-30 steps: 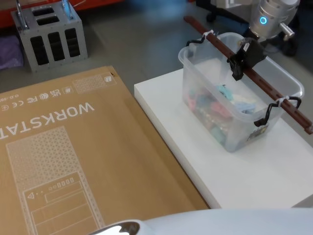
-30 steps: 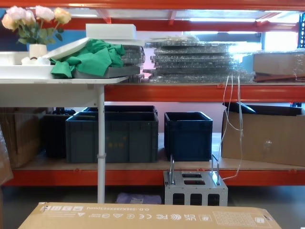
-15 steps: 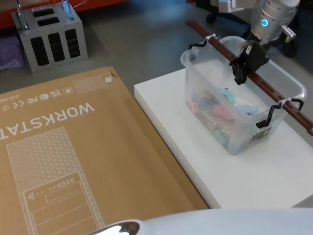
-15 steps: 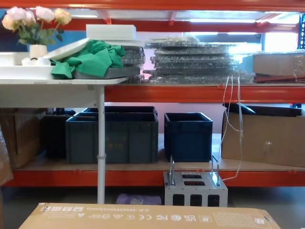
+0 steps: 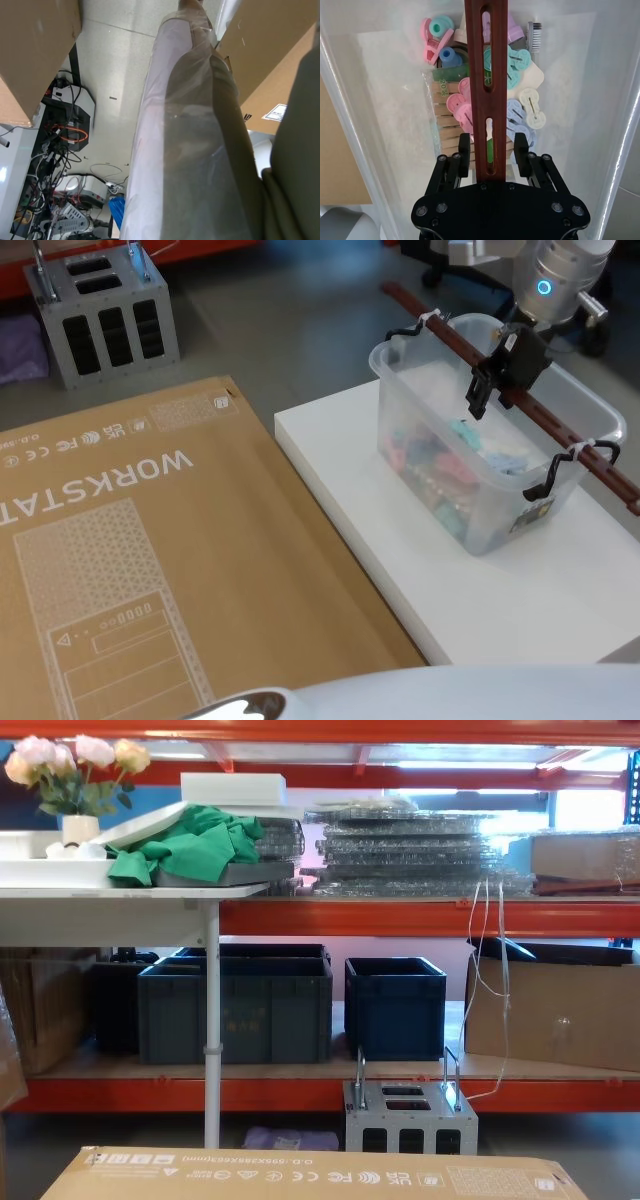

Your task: Use one hand to grasp the basket and place it at the designated location.

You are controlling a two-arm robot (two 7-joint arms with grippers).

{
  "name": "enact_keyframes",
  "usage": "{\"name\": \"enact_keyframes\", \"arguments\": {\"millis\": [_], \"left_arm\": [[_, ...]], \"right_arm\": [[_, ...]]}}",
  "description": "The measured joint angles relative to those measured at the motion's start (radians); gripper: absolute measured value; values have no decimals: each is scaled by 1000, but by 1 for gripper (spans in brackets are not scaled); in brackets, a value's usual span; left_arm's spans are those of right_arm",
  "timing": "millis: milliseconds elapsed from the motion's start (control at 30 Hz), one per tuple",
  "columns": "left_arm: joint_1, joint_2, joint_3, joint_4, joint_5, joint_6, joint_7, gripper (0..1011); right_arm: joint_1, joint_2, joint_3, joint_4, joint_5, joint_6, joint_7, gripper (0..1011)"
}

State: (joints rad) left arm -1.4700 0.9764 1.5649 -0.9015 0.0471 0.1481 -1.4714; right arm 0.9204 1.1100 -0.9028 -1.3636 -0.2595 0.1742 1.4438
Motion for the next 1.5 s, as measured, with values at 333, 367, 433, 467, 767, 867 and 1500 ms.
{"name": "enact_keyframes", "arguments": {"millis": [333, 367, 433, 467, 767, 867, 1500], "left_arm": [[0, 0, 0, 0, 0, 0, 0, 0], [0, 0, 0, 0, 0, 0, 0, 0], [0, 0, 0, 0, 0, 0, 0, 0], [0, 0, 0, 0, 0, 0, 0, 0], [0, 0, 0, 0, 0, 0, 0, 0], [0, 0, 0, 0, 0, 0, 0, 0], [0, 0, 0, 0, 0, 0, 0, 0]], "right_arm": [[-5, -4, 10, 4, -10, -1, 1, 793], [-6, -4, 10, 4, -11, -1, 1, 831], [-6, -6, 12, 6, -13, -3, 1, 882], [-6, -7, 13, 7, -13, -3, 1, 917], [-1, -13, 22, 11, -20, -7, -4, 1001], [3, -12, 29, 10, -19, -7, -7, 1001], [45, 76, 145, -71, 23, 29, -35, 1001]]}}
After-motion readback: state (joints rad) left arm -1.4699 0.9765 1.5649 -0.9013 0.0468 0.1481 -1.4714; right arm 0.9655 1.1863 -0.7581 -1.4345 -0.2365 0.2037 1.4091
